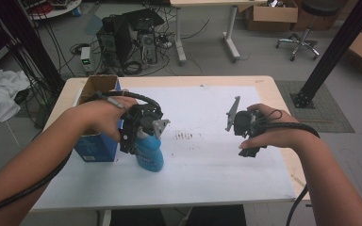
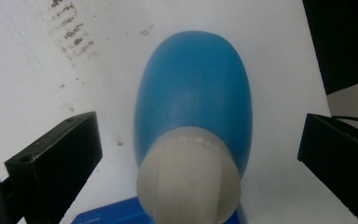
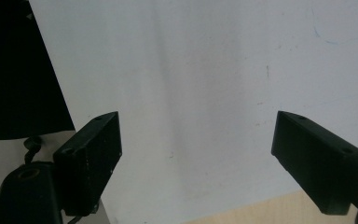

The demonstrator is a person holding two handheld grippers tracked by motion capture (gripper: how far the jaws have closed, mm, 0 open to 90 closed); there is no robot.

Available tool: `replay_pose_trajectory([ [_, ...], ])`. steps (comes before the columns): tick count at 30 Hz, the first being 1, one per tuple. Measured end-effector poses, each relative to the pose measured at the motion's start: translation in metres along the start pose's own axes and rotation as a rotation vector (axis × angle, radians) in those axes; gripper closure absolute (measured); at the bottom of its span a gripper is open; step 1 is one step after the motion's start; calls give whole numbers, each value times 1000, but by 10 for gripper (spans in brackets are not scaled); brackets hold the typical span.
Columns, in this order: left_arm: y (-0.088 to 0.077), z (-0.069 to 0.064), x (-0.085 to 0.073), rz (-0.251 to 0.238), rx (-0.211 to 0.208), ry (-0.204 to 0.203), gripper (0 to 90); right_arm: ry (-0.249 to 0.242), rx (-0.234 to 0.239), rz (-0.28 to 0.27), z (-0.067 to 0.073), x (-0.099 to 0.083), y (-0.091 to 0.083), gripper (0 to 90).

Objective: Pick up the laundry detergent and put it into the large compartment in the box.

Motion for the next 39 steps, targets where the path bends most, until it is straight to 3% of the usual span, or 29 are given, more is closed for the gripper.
replay_pose_trajectory([
  [14, 17, 0, -2, 9, -2, 18, 3, -1, 1, 6, 0, 3, 2, 160],
  [31, 27, 0, -2, -2, -4, 26, 9, -4, 4, 6, 1, 5, 4, 160],
  [39, 26, 1, -1, -4, 24, 54, 45, -11, 6, 8, 0, 7, 5, 160],
])
Point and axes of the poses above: each handheld gripper's, and its own axes: y roughly forward along the jaws, x roughly out of its top, z roughly to its left, the point moved 5 cm from there along y, roughly forward along the jaws, and after that the axes turned 5 degrees about -x, right-handed, at the moved point
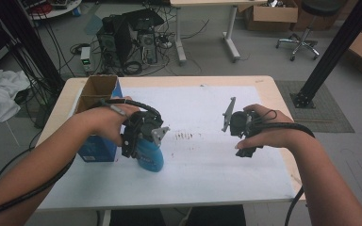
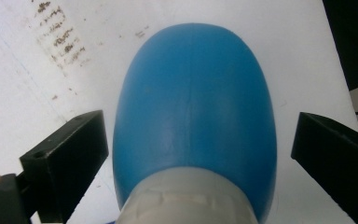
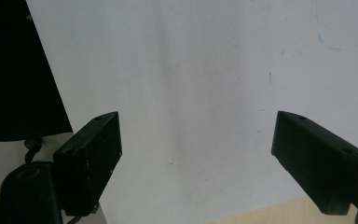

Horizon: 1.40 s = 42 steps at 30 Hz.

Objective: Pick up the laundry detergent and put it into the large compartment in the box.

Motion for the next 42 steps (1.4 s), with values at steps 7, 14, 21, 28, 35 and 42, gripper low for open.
replay_pose_trajectory([
  [7, 0, 1, 0, 10, 14, 9, 91, 7, 0, 0, 0, 0, 1, 160],
  [14, 2, 1, 0, 17, 18, 20, 141, 7, 2, 0, 0, 0, 2, 160],
  [21, 2, 2, 0, 37, 31, 26, 184, 4, 0, -2, 0, 0, 2, 160],
  [28, 2, 2, -1, 39, 33, 30, 233, 12, 0, -4, 0, -2, 2, 162],
  [35, 2, 0, -2, 36, 23, 19, 276, 10, 1, -2, 0, 0, 2, 162],
  [42, 2, 1, -2, 42, 40, 35, 308, 6, 0, -2, -1, 2, 2, 162],
])
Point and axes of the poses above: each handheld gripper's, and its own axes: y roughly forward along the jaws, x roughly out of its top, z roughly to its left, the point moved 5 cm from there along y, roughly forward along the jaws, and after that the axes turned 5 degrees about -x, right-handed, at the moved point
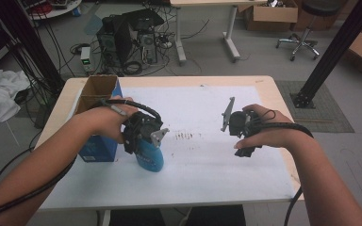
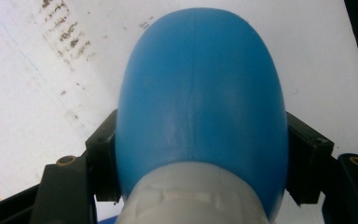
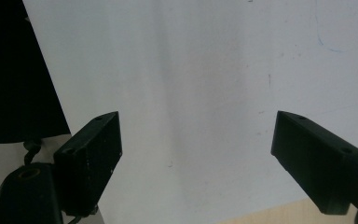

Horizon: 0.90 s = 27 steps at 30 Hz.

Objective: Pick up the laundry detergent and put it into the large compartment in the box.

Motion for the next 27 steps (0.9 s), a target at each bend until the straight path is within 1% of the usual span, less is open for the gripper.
replay_pose_trajectory([
  [1, 0, 0, 0, 2, 1, 2, 314, -2, 0, 0, 0, 0, 0, 162],
  [2, 0, 0, 0, 0, -3, -6, 321, -2, 1, 1, 0, 0, 0, 162],
  [3, 0, 1, 0, 6, 8, 2, 345, -1, 0, 1, 0, 0, 0, 162],
  [4, 0, 2, 1, 4, 5, 1, 345, -1, 0, 1, 0, 0, 0, 162],
  [5, 1, 1, 1, 7, -9, -9, 347, -4, 0, 2, 0, 0, 1, 162],
  [6, 1, 1, 1, 14, -14, -11, 350, 0, 1, 2, 0, 0, 1, 162],
  [7, 1, 2, 1, 14, -9, -8, 358, 0, 1, 0, 0, 1, 1, 162],
  [8, 1, 1, 2, 22, -21, -18, 362, -1, 1, -4, 0, 1, 1, 162],
  [9, 0, 2, 2, 32, -24, -12, 367, -1, 2, -3, 0, 2, 1, 162],
  [10, -1, 2, 2, 36, -42, -21, 372, 0, 2, -1, 0, 2, 1, 162],
  [13, -2, 2, 3, 35, -49, -32, 382, -5, 2, -1, 0, 3, 2, 162],
  [14, -2, 2, 3, 43, -48, -34, 382, -6, 3, -3, 0, 3, 3, 162],
  [15, -2, 2, 4, 51, -51, -48, 382, -6, 3, -3, 0, 3, 3, 162],
  [16, -3, 2, 6, 70, -57, -77, 383, -8, 3, -3, 0, 4, 3, 162],
  [17, -3, 2, 6, 70, -57, -77, 384, -8, 4, -3, 0, 4, 3, 162],
  [20, -3, 3, 8, 80, -61, -110, 384, -11, 3, -5, 0, 4, 2, 162],
  [21, -5, 3, 8, 77, -56, -110, 384, -11, 3, -5, 0, 4, 2, 162],
  [22, -9, 4, 8, 69, -55, -131, 384, -12, 1, -7, 0, 4, 2, 162],
  [24, -11, 5, 8, 63, -50, -132, 384, -10, 1, -9, 0, 4, 2, 162],
  [25, -18, 5, 7, 51, -54, -154, 384, -11, -2, -9, -1, 3, 1, 162],
  [26, -18, 5, 7, 51, -54, -154, 384, -9, -1, -9, -1, 2, 1, 162],
  [27, -20, 5, 7, 46, -56, -165, 384, -11, -3, -7, -1, 2, 1, 162],
])
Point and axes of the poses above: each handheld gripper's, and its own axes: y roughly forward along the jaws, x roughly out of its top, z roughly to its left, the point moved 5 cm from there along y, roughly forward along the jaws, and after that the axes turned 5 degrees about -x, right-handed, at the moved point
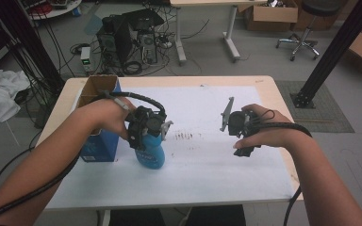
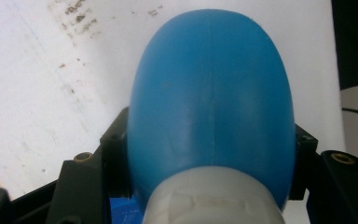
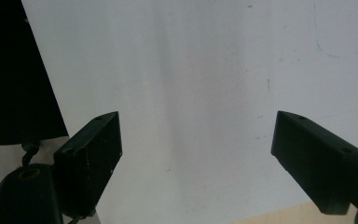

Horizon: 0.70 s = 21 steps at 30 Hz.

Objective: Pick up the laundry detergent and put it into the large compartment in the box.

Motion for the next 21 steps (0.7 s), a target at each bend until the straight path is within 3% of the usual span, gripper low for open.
replay_pose_trajectory([
  [7, -16, 0, 0, -25, 2, -34, 384, 4, -1, -9, 1, 0, 0, 162],
  [9, -23, 1, 0, -27, 2, -72, 384, -4, -3, -10, 1, 1, 0, 162],
  [11, -26, 1, 0, -18, -2, -76, 384, -4, -3, -11, 1, 2, 0, 162],
  [21, -51, 5, 1, -47, -28, -225, 383, -33, -10, -11, -1, 10, -5, 162],
])
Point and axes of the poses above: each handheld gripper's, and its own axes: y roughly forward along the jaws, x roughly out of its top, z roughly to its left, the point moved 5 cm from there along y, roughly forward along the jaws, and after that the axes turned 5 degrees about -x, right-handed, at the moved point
